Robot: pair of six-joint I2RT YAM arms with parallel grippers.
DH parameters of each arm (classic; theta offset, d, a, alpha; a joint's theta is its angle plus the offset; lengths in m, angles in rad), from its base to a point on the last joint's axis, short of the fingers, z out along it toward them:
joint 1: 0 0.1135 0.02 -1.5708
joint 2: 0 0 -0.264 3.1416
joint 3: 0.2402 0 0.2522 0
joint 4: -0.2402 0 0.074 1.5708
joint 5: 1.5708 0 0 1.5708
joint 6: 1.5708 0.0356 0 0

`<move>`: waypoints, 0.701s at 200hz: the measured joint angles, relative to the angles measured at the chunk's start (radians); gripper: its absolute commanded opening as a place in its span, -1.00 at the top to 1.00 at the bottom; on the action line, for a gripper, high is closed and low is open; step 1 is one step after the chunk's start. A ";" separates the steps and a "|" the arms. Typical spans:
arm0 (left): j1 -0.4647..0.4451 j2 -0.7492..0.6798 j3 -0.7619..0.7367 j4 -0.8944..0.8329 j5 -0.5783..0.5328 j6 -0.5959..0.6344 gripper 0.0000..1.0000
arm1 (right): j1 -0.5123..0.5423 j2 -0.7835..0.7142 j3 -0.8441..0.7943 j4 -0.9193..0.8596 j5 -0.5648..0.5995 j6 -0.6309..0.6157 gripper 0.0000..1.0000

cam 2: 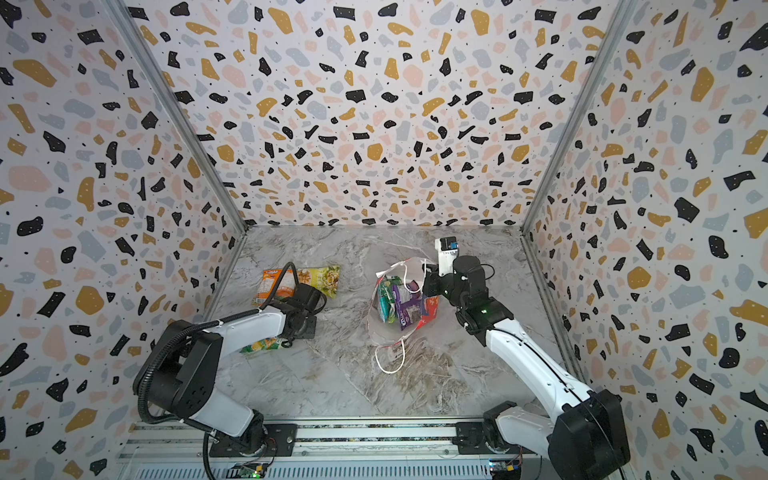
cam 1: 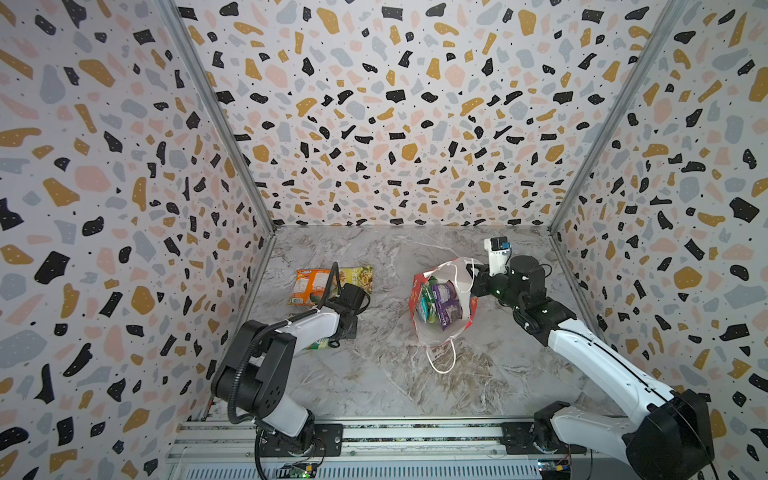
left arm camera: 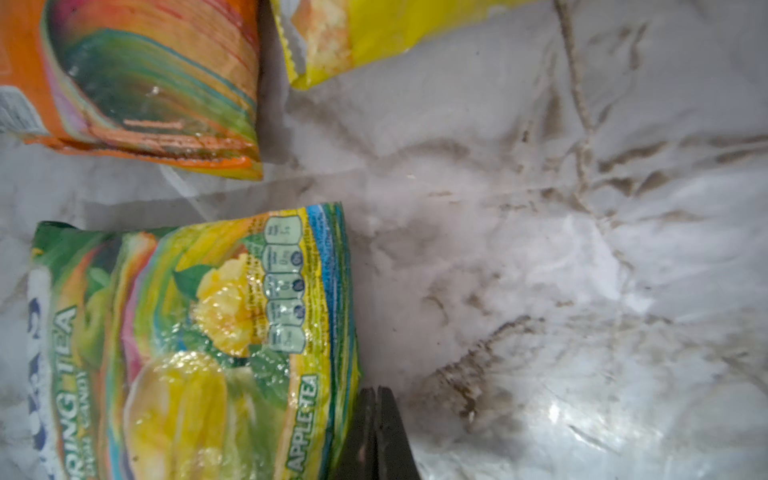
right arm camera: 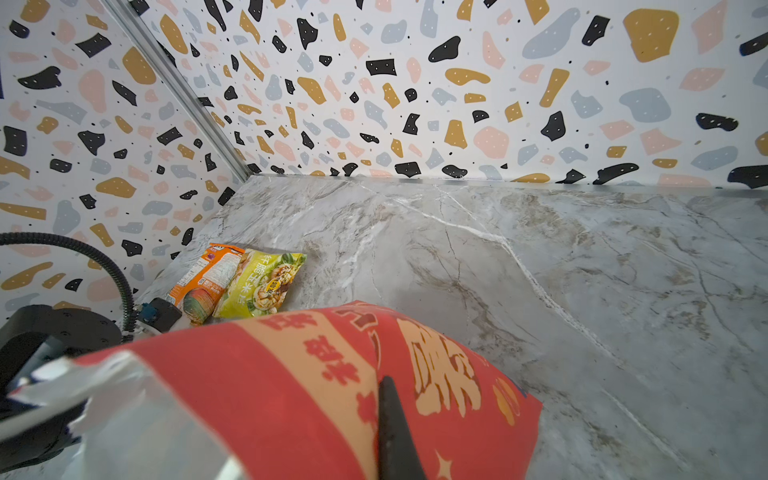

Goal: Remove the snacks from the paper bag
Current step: 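Open the left gripper to release the green packet on the table, then move the left gripper back into the bag while the right gripper holds the rim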

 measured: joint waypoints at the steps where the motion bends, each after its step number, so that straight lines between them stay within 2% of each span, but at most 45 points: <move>1: 0.000 0.000 0.000 -0.001 0.000 0.000 1.00 | 0.000 0.000 0.000 0.000 0.000 0.000 1.00; 11: 0.002 -0.013 0.000 -0.009 0.001 0.007 1.00 | 0.000 0.000 0.000 0.000 -0.003 0.000 1.00; 20: 0.003 -0.039 0.000 -0.015 0.004 0.012 0.83 | 0.000 0.000 0.000 0.000 -0.006 0.000 1.00; 30: 0.003 -0.086 0.000 -0.016 0.011 0.018 0.80 | 0.000 0.000 0.000 -0.002 -0.010 -0.002 1.00; 70: -0.021 -0.447 0.038 0.074 0.057 0.013 0.81 | 0.008 0.000 0.000 -0.004 -0.018 -0.011 1.00; 84: -0.072 -0.491 0.094 0.102 0.069 0.010 0.81 | 0.019 0.000 0.000 -0.007 -0.017 -0.023 1.00; 103: -0.185 -0.489 0.167 0.146 0.095 0.010 0.77 | 0.048 0.000 0.006 -0.014 -0.011 -0.040 1.00; 140: -0.396 -0.396 0.269 0.181 0.153 0.006 0.72 | 0.092 0.004 0.051 -0.065 -0.010 -0.055 1.00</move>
